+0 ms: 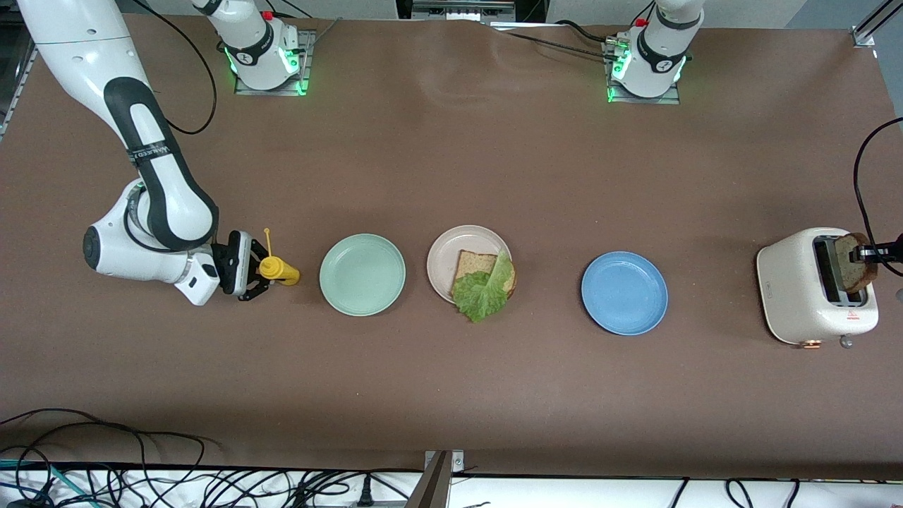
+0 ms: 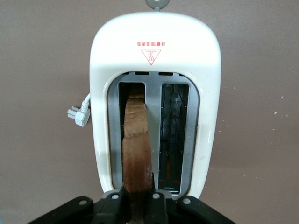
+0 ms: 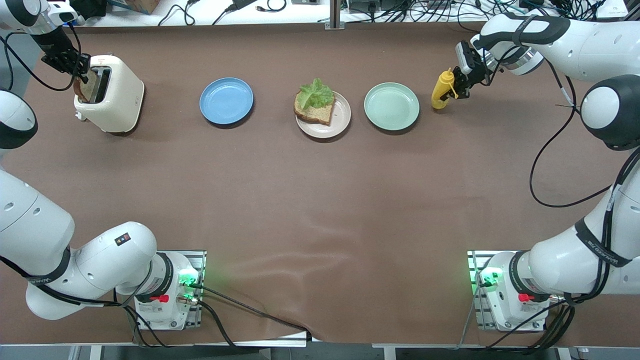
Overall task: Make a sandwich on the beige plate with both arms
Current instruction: 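Release the mustard with the right gripper while the left gripper lifts bread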
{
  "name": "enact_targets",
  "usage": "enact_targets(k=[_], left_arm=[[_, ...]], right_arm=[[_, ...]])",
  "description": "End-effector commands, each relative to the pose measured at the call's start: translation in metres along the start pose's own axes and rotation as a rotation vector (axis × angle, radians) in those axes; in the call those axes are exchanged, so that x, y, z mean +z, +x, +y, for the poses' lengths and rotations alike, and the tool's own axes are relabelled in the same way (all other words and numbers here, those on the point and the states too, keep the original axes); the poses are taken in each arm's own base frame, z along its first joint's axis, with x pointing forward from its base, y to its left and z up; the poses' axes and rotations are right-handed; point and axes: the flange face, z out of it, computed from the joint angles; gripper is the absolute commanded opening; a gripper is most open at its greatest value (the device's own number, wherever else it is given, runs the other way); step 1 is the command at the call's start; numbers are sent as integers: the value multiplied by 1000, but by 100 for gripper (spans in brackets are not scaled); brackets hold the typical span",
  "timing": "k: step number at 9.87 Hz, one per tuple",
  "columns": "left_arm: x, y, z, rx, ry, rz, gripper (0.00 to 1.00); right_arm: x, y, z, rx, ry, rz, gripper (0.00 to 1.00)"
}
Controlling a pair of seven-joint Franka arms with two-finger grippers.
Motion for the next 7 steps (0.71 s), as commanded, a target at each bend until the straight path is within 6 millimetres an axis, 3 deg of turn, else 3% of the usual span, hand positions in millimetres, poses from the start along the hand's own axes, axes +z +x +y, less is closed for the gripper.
enact_targets(k=[1,7], left_arm=[[-14,-5,3,-13,-9,-3,0],[-20,-7,4,-12,-13,-11,0]], right_arm=[[1,-5,-4,-6,7,35,0],[6,-14,-4,9,20,39,0]])
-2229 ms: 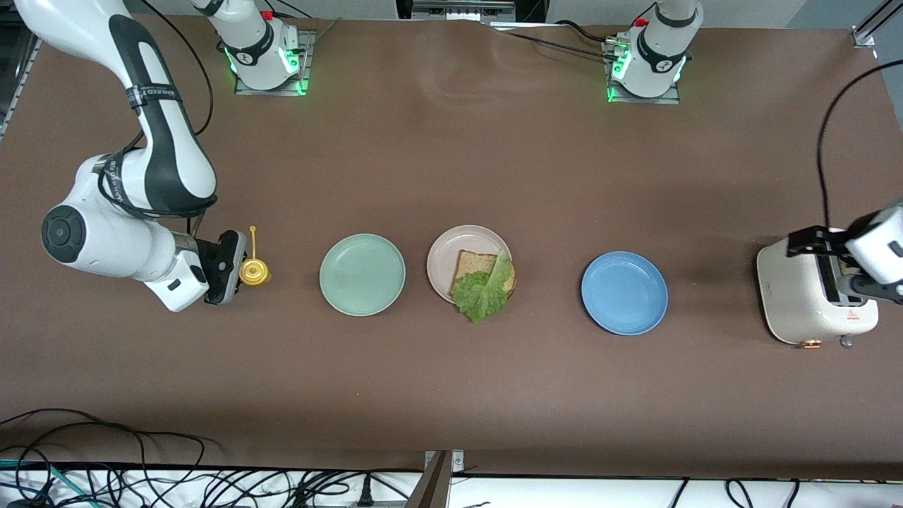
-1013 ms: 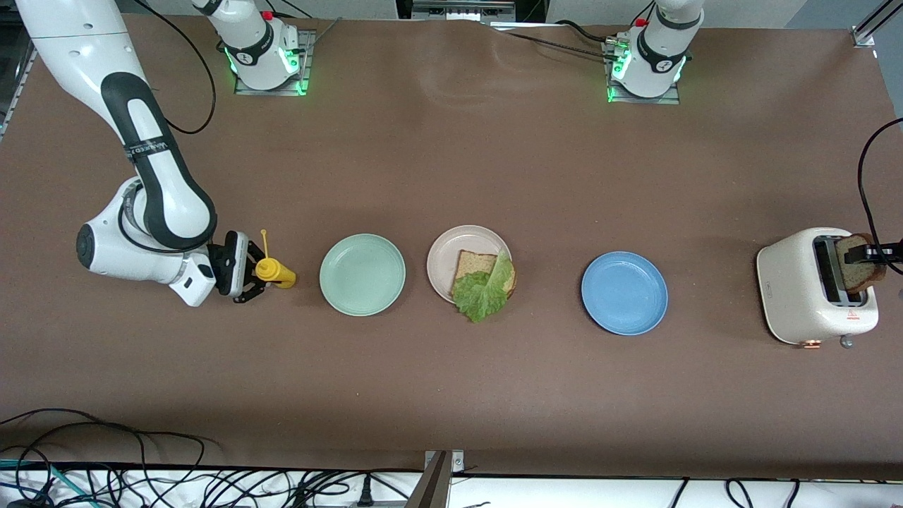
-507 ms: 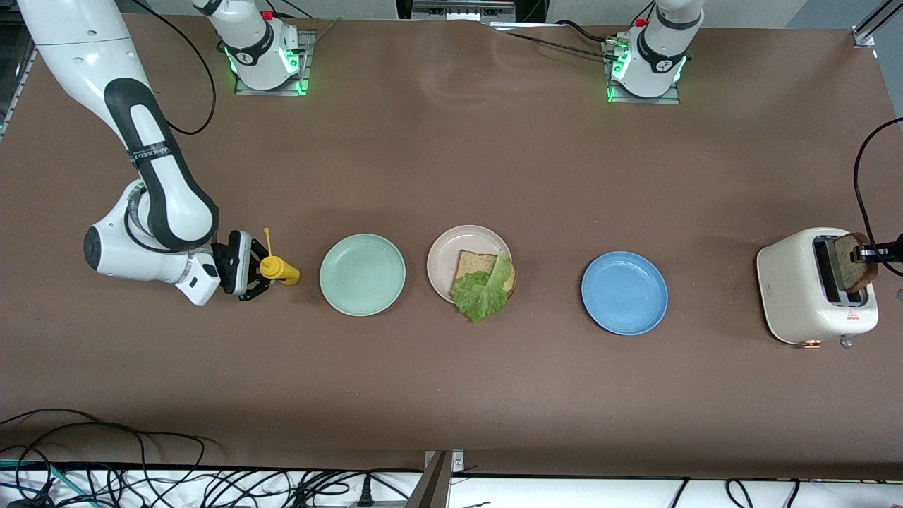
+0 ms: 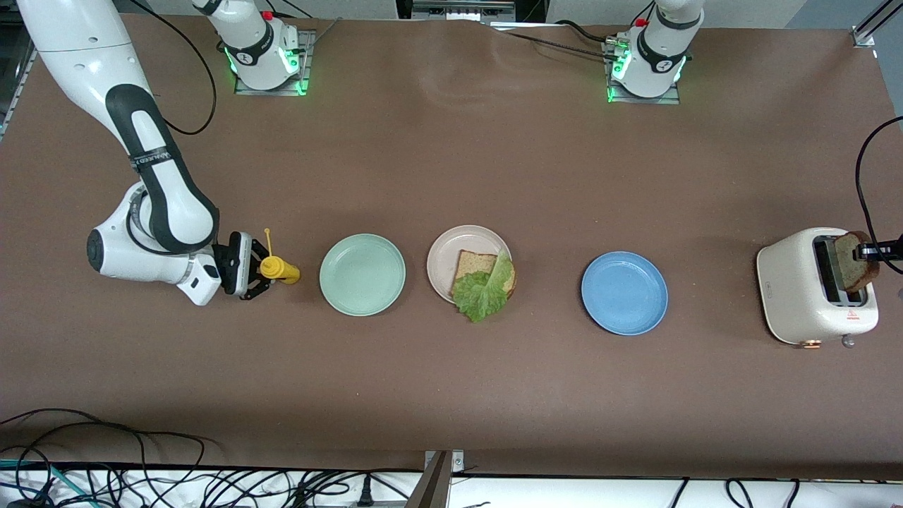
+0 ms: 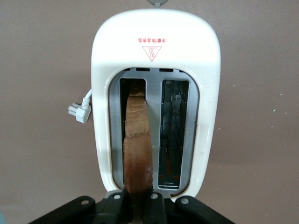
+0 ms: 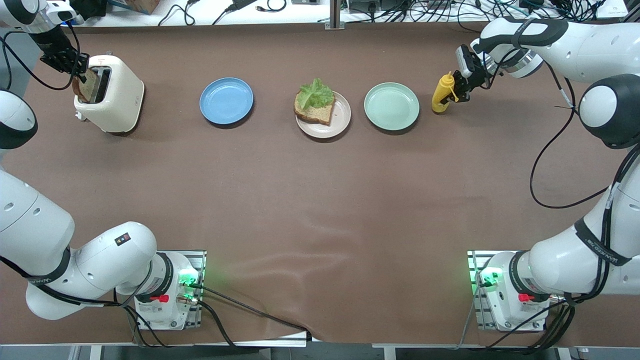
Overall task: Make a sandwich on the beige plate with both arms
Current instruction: 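Release the mustard with the right gripper while the left gripper lifts bread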
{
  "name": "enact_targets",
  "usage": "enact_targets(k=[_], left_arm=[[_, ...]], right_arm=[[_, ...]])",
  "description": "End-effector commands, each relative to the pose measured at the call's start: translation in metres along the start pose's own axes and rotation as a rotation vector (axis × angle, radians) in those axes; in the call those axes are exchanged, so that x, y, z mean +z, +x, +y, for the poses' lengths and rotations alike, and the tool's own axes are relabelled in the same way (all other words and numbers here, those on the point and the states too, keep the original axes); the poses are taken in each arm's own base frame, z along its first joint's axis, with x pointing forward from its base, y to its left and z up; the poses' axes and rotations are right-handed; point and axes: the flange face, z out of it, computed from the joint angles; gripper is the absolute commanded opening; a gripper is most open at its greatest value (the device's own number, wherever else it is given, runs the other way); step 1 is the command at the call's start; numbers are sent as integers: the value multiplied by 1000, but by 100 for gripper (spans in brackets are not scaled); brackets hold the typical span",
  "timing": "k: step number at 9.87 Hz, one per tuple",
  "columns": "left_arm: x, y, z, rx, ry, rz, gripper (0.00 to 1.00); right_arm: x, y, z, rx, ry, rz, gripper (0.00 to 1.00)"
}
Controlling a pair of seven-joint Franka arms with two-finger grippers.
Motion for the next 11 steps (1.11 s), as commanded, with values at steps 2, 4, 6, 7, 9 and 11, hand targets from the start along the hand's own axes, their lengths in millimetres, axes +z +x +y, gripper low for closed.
enact_targets(k=[2,4,6,7,9,11], left_arm=[[-42,-4,28,21,-4,-12,0],[-89,-9,48,44,11,-35,0],[-120,-14,69,68,21,-55,0],[-138,-21,82,82,37,-36,0],[-152,-19,135,165,-16,-22,0],[-158,-17,180,240,-98,-3,0]], right_arm=[[-3,-2,-4,-9,5,35,2],[-1,-3,-4,-4,7,35,6],[3,-6,-4,-2,14,36,8],[1,-6,-4,3,12,36,28],[-9,-13,-2,21,-4,42,71],[-20,-15,-3,51,11,71,100]])
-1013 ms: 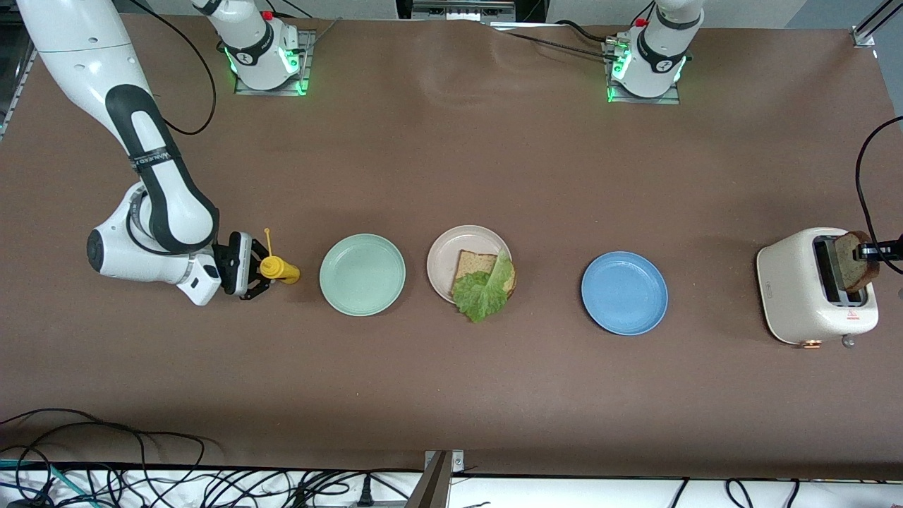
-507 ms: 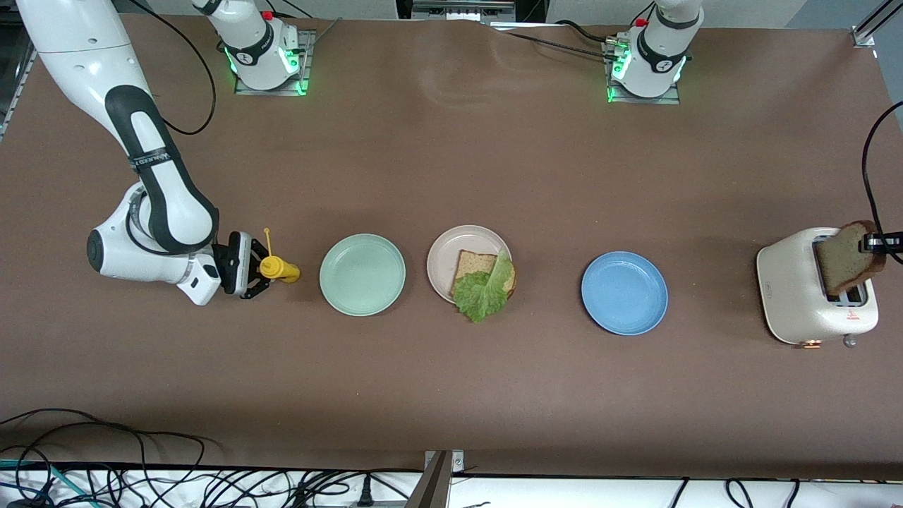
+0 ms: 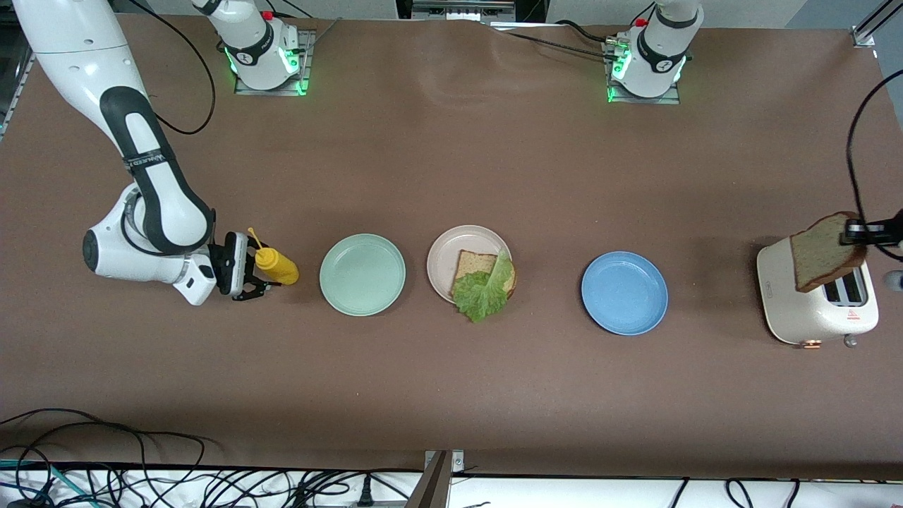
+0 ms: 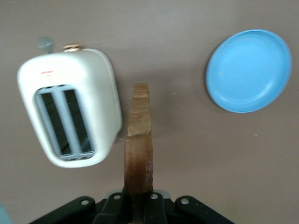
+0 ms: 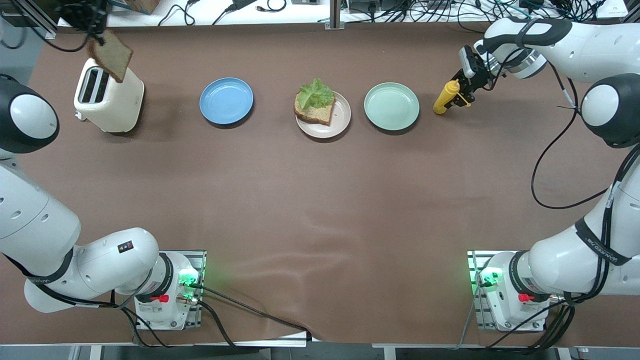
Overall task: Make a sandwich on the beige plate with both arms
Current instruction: 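Release the mustard with the right gripper while the left gripper lifts bread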
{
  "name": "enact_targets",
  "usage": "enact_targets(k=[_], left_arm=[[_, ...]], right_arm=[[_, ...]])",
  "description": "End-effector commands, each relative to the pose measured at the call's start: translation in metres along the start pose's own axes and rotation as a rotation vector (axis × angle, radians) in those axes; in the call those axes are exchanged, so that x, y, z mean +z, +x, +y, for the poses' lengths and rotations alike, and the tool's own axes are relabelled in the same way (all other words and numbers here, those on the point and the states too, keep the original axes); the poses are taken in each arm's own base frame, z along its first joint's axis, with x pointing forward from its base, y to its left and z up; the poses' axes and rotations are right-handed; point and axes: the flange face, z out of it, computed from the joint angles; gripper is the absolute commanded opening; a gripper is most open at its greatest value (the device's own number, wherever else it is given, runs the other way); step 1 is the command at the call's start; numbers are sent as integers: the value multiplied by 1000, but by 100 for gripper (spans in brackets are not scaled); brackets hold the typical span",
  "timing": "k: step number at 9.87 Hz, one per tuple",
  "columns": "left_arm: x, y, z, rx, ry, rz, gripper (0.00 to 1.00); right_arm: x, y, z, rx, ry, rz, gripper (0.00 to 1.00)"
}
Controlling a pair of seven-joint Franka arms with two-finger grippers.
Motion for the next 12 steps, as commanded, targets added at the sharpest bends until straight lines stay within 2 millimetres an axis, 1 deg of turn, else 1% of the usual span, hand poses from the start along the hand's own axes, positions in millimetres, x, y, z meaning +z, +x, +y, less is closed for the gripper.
enact_targets(k=[1,2,3,4,5,7,8,9,10,11,12], left_arm=[[-11,4,43,67,-69,17,0],[-8,12,70,111,-104,14,0],[-2,19,97,154,-170,9,0],[16,31,117,188,-265,-15,0],[38,43,141,222,-363,-50,0],[80,68,188,274,-568,-109,0],[98,79,214,295,-651,-133,0],[109,90,239,304,-717,-121,0],[124,101,268,308,-767,-107,0],[137,108,308,321,-821,-103,0],[157,116,345,316,-884,-101,0]], right_arm=[[-21,-6,-1,42,-3,44,100],[-33,-2,-1,46,-6,52,100],[-42,-1,-2,94,-6,56,100],[-53,4,-3,102,-15,47,100],[-61,8,-3,129,-27,47,100],[-78,16,-5,248,-49,47,100],[-85,19,-6,299,-58,48,100],[-98,26,-7,369,-77,49,100],[-112,33,-10,453,-95,26,100],[-129,41,-13,528,-122,-10,100],[-144,51,-17,611,-148,-10,100]])
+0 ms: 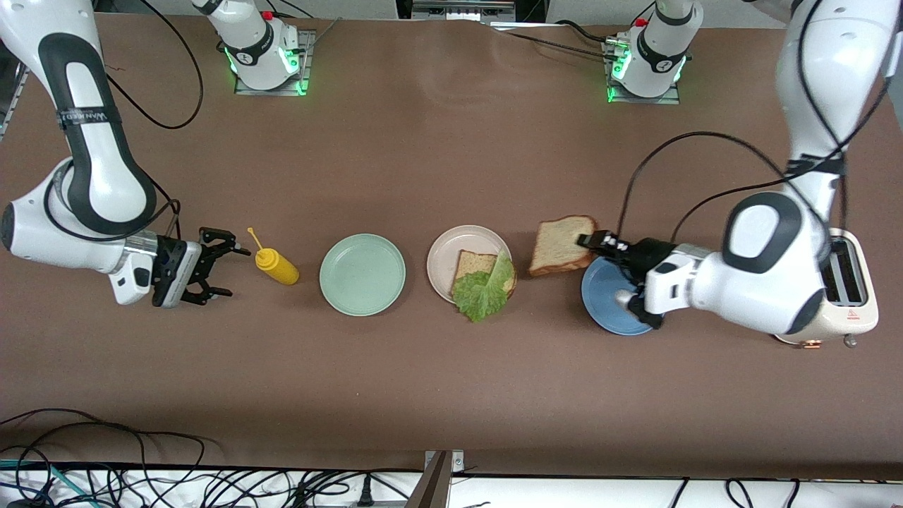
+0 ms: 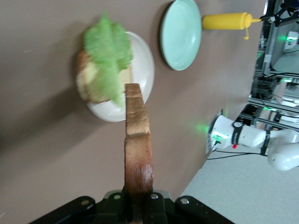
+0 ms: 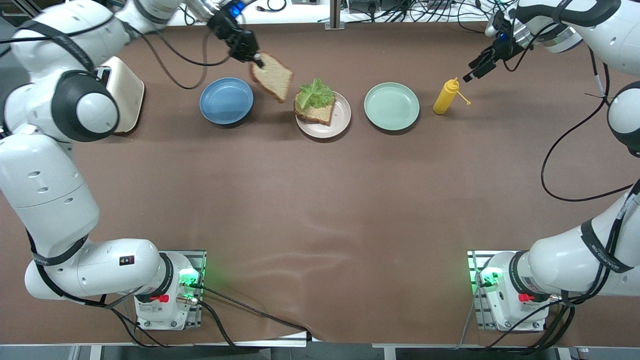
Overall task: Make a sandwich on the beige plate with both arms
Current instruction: 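Lower the bread onto the lettuce and open the left gripper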
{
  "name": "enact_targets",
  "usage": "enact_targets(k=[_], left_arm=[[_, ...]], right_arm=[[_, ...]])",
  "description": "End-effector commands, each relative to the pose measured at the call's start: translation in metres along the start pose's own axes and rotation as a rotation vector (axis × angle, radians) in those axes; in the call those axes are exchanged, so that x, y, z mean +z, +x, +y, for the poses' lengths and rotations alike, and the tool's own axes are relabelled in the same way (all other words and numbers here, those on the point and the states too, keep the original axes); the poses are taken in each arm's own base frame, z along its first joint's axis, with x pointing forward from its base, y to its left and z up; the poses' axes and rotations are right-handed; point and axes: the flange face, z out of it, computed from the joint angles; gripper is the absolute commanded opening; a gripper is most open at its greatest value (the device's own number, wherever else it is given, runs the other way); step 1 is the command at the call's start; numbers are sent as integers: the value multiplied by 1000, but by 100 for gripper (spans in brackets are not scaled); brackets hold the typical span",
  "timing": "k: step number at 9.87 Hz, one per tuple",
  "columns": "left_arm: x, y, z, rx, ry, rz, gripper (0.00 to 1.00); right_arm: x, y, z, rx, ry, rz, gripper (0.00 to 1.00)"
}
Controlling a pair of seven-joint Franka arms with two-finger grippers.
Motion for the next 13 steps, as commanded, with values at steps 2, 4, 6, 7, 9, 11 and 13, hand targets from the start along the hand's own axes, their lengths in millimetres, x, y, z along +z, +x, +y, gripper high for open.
enact_targets(k=[2,4,6,7,9,11,13], left_arm=[[97,56,-2,-11,-101,97,0],[127,64,-46,-11,-108,102,0],[144,64,-65,3,-122,86,0],[149,65,-71,-5,-122,88,0],[148,68,-74,-7,-105,117,58],[137,67,-65,-24,-83,119,100],[125,63,-49,-45,-53,113,100]], right_arm=[[-54,20,-27,312,-63,18,100],[-67,28,-39,444,-104,-9,100],[-81,46,-59,600,-152,-18,100],[-85,53,-70,658,-185,-43,100],[-91,58,-92,747,-271,-124,100],[-102,58,-116,795,-326,-238,100],[-123,45,-136,845,-305,-342,100]])
